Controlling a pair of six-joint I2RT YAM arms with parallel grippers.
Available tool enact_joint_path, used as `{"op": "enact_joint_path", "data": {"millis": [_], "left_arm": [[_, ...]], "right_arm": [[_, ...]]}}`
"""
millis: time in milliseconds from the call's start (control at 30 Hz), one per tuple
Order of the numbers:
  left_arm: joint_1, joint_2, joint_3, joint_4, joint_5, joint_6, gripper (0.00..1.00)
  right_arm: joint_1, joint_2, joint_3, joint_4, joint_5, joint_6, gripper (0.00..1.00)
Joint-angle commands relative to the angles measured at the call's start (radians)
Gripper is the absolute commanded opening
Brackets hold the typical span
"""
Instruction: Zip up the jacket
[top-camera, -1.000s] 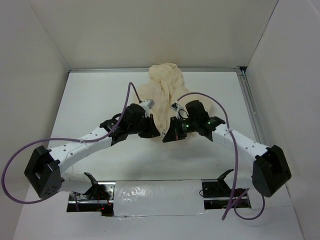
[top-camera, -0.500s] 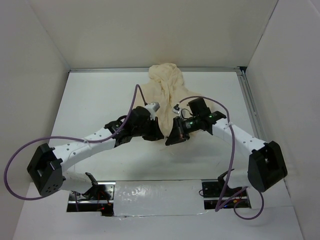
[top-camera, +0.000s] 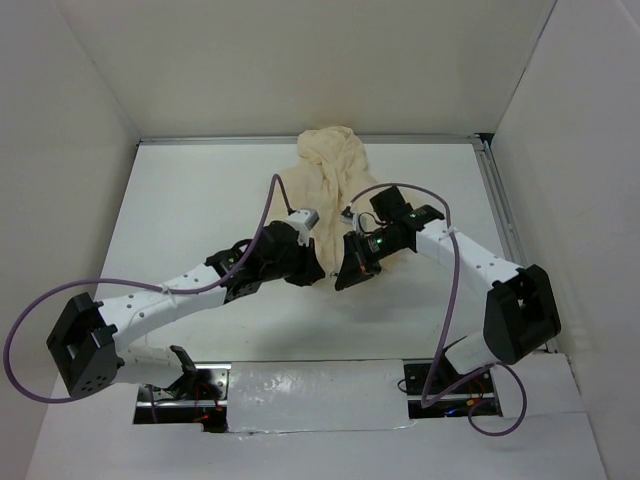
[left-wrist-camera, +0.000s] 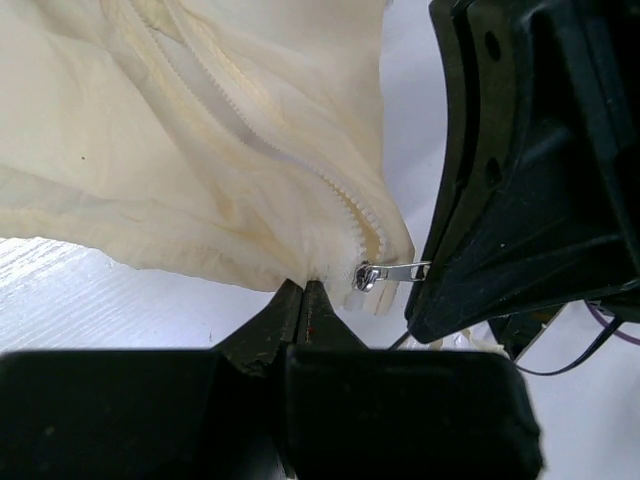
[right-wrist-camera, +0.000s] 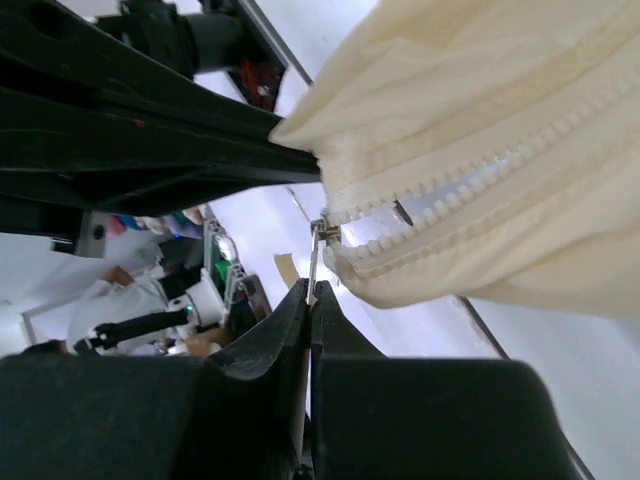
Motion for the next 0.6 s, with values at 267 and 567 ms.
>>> {"op": "enact_joint_path", "data": {"millis": [267,567], "left_arm": [[0.001,-0.05,-0.006,-0.037,-0.028,0.096,0.0],[-0.009,-0.064,-0.026,-0.015,0.002,0.173,0.0]], "right_arm": [[0.069,-0.021,-0.055,-0.026,0.231,-0.009,0.0],[0.142,-0.05,0.071,-0.045,0.596,0.065,0.0]]}}
